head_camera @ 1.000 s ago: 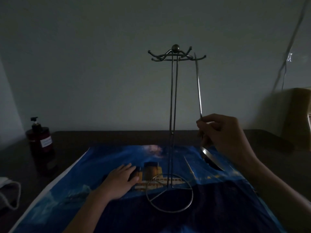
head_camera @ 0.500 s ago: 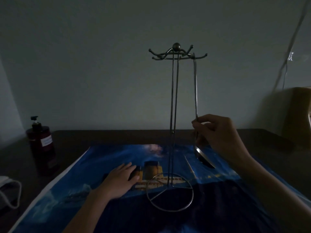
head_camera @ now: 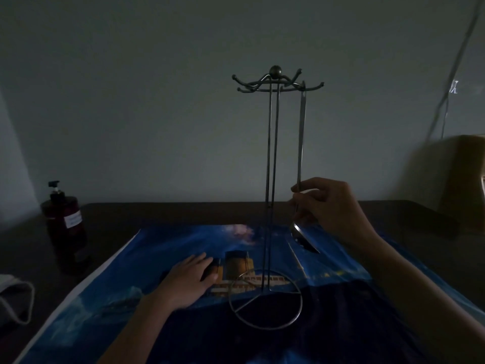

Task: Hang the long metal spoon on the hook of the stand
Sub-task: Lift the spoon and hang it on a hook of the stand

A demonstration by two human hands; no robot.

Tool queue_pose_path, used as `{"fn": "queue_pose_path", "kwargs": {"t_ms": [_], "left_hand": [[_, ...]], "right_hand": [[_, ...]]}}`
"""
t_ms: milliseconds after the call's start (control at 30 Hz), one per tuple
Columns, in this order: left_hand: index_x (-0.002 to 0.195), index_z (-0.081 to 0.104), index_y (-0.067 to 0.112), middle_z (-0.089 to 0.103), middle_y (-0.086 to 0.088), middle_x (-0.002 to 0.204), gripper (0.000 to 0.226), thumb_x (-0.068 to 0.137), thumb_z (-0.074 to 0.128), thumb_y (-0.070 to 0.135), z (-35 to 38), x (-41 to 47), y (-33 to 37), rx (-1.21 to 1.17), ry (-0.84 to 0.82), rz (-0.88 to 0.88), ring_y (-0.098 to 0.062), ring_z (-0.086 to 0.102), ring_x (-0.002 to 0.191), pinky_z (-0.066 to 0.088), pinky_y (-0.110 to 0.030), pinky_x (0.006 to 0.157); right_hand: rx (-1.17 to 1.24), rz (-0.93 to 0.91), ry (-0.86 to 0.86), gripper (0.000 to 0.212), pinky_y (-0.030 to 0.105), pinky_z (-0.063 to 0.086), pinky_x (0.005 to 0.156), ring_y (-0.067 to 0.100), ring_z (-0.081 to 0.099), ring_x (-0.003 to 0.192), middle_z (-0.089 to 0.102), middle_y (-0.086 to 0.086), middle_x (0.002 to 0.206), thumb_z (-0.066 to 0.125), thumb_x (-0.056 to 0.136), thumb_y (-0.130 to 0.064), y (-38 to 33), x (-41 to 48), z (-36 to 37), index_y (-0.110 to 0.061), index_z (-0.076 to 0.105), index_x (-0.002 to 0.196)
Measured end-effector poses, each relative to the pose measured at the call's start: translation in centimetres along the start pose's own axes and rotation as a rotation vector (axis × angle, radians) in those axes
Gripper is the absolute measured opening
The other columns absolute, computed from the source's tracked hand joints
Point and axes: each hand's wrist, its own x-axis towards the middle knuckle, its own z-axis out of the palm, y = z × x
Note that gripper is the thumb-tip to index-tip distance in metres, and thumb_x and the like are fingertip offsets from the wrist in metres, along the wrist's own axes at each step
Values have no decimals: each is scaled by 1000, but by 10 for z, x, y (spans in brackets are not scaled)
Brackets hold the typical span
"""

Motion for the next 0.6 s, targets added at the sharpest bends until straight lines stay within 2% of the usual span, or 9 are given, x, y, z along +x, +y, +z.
{"fn": "queue_pose_path", "kwargs": {"t_ms": [267, 600], "left_hand": [[154, 17, 28, 8, 6, 164, 63, 99, 30, 56, 2, 2, -2, -1, 12, -1, -15, 5, 149, 10, -40, 120], [154, 17, 30, 8, 7, 164, 63, 99, 30, 57, 2, 3, -3, -6, 5, -8, -15, 5, 149, 10, -41, 119]], "right_hand": [[-30, -1, -6, 11, 25, 60, 53, 15, 72, 55, 76, 8, 75, 62, 89, -4, 5, 2, -1, -10, 67, 98], [-51, -8, -17, 12, 29, 63, 57, 18, 73, 59, 75, 11, 78, 62, 89, -4, 5, 3, 0, -9, 68, 99]]}}
